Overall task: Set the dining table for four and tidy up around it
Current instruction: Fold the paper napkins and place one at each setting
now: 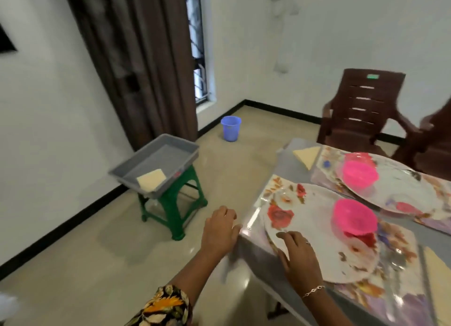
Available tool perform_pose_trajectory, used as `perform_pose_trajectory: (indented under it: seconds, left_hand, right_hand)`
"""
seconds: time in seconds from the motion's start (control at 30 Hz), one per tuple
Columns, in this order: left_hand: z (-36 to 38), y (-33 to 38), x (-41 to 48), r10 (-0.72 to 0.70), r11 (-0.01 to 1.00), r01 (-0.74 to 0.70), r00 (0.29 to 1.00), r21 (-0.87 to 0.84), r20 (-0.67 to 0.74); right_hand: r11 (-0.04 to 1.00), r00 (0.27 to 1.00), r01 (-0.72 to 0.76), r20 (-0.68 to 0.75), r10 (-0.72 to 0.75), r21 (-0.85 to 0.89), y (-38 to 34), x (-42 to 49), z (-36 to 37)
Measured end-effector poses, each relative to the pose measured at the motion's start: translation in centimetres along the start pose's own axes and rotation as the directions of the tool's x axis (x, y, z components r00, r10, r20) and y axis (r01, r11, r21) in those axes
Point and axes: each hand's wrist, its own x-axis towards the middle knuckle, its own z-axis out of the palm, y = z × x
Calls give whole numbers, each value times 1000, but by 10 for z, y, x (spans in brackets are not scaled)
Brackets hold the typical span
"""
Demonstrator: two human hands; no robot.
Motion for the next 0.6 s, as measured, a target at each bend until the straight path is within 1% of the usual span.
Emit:
perform_pose_trajectory:
  seconds: [0.13,0.37,0.47,0.6]
  left_hand:
    - [-18,-83,15,-142,990,142,990,6,-21]
    - [-54,-232,60,-332,940,328,943,-90,-26]
    - [-68,-287,75,-410,907,407,912,-111,-8]
    - [-86,-344,92,-459,878,453,889,-153,-1]
  right_hand:
    - [993,987,104,118,-111,58,-49,52,44]
    - [972,947,191,235,-220,139,-149,157,138]
    - [974,929,159,308,-203,162,-184,196,175]
    - [981,909,66,395,-134,182,-229,242,208]
